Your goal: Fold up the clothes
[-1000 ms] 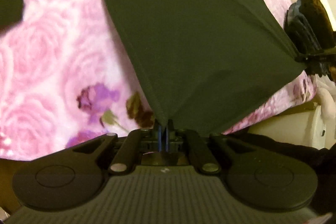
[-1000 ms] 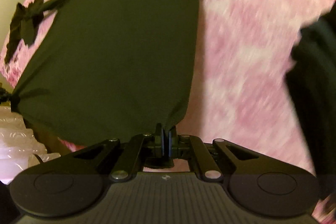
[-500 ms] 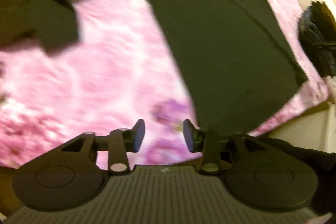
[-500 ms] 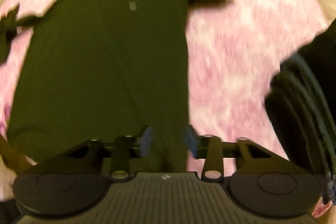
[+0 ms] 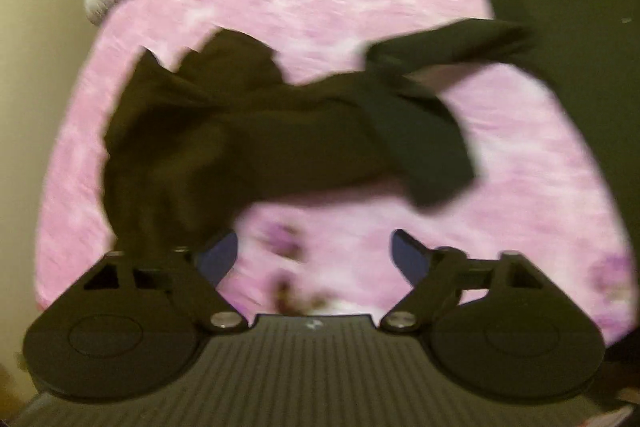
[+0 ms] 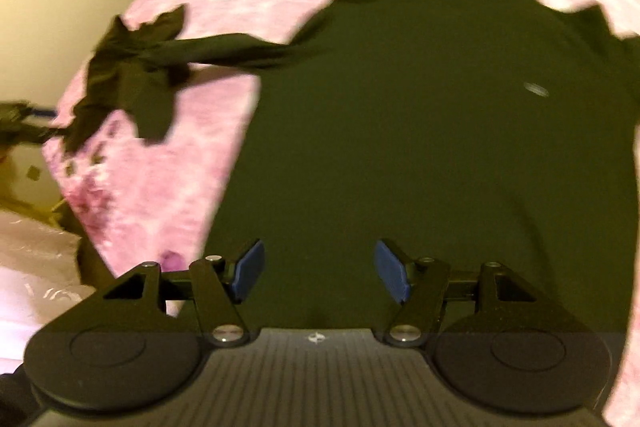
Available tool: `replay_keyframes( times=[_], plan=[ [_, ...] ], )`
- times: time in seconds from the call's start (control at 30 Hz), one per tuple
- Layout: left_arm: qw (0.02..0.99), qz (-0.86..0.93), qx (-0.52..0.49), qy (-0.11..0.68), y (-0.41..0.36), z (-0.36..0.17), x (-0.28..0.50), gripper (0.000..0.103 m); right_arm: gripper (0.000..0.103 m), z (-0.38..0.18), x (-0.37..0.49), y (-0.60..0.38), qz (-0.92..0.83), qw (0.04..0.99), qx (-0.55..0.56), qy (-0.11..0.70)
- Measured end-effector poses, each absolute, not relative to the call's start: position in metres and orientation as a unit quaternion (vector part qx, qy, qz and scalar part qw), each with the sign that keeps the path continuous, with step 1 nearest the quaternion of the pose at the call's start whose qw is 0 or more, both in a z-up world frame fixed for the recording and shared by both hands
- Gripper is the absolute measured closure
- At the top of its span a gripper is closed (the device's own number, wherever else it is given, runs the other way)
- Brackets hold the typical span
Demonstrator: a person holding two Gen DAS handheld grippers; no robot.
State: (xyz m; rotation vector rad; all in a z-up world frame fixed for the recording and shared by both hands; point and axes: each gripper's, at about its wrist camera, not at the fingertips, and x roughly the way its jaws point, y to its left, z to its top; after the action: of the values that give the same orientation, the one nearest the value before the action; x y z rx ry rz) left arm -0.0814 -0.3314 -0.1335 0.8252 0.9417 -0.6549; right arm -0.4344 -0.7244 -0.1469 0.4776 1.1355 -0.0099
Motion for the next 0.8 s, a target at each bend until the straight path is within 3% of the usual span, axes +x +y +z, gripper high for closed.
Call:
replay_keyframes(
  times=[0.23,0.47,0.5,0.57,0.6,0.63,0.7,0.73,0.77,0.8],
  plan=[
    [0.755,-0.334,0.451,0.339,-0.318,-0.168,0.05,0.004,0.036,-0.121,-0.329,-0.622,0.037,0.842,0.204,0.498],
    [0.725,-0.409,0.458,0.312,-0.31,-0.195,0.191,0.005,0.029,-0.154,-0.146,-0.483,0.107,0.854,0.202,0.467],
    [0.713,-0.423,0.461,0.316,-0.311,-0.203,0.2,0.009,0.029,-0.163,-0.12,-0.465,0.115,0.855,0.188,0.469],
    [0.685,-0.454,0.462,0.333,-0.311,-0.22,0.218,0.031,0.029,-0.184,-0.071,-0.431,0.107,0.866,0.111,0.475],
    [0.669,-0.471,0.46,0.345,-0.311,-0.229,0.226,0.057,0.029,-0.195,-0.047,-0.415,0.1,0.87,0.069,0.478],
    [0.659,-0.484,0.456,0.351,-0.309,-0.233,0.228,0.073,0.028,-0.205,-0.027,-0.402,0.079,0.872,0.009,0.483],
    [0.65,-0.507,0.447,0.349,-0.304,-0.236,0.227,0.086,0.021,-0.229,0.002,-0.385,0.057,0.86,-0.093,0.498],
    [0.648,-0.516,0.441,0.345,-0.3,-0.237,0.226,0.088,0.02,-0.241,0.016,-0.379,0.056,0.85,-0.127,0.508],
    [0.655,-0.52,0.424,0.348,-0.293,-0.23,0.229,0.089,0.026,-0.253,0.026,-0.378,0.066,0.84,-0.127,0.523],
    [0.662,-0.523,0.408,0.35,-0.287,-0.224,0.232,0.089,0.038,-0.26,0.034,-0.382,0.074,0.835,-0.102,0.535]
  ],
)
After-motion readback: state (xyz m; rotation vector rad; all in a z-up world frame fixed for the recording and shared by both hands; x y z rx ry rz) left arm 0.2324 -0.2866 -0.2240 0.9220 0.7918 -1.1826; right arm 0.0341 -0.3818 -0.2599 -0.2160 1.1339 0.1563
